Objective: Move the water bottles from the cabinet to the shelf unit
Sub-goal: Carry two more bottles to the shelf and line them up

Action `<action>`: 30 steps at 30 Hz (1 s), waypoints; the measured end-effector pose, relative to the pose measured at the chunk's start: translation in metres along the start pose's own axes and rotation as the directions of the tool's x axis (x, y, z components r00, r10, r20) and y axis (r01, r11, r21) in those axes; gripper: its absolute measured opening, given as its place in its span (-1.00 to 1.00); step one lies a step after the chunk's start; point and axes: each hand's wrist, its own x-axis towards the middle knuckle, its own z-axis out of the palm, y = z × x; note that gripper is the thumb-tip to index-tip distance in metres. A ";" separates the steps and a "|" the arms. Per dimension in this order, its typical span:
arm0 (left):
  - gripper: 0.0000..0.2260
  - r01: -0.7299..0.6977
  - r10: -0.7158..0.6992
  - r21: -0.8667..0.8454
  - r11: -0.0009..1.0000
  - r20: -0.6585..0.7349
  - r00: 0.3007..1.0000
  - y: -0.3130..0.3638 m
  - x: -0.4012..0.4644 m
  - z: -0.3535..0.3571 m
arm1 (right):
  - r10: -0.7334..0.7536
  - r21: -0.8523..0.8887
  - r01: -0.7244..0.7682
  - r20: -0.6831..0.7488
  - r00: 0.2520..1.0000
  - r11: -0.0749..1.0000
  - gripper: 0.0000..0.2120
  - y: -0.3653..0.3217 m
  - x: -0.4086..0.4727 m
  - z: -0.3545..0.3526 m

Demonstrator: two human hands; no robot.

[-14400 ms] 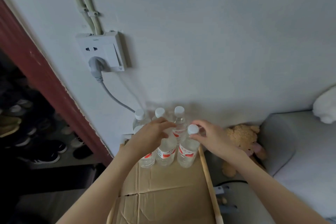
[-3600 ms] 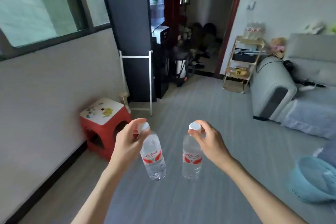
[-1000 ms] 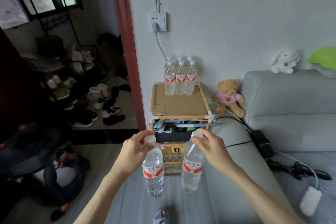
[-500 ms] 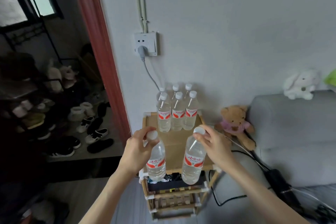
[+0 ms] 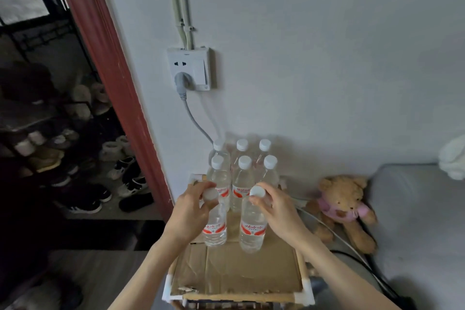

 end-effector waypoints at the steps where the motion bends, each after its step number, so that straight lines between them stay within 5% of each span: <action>1: -0.72 0.006 -0.006 0.005 1.000 -0.001 1.000 -0.002 0.005 0.003 | 0.000 0.017 0.000 0.005 1.000 1.000 -0.77 0.003 0.004 0.001; 12: -0.70 -0.027 0.035 -0.127 0.991 0.056 0.998 -0.023 0.017 0.008 | 0.046 0.065 -0.047 0.010 0.999 0.997 -0.80 0.015 0.006 0.015; 19: -0.66 -0.067 0.119 -0.209 0.976 0.245 0.962 -0.031 0.021 -0.007 | 0.084 0.205 -0.124 0.193 0.978 0.971 -0.52 0.019 -0.002 0.007; 26: -0.73 -0.050 0.046 -0.208 0.977 -0.021 0.999 -0.031 0.017 0.005 | 0.077 0.061 -0.076 -0.026 0.997 0.995 -0.69 0.013 0.002 0.011; 30: -0.74 -0.017 0.021 -0.228 0.974 0.016 1.000 -0.033 0.020 0.005 | 0.060 0.072 -0.062 0.026 0.998 0.995 -0.62 0.016 0.001 0.015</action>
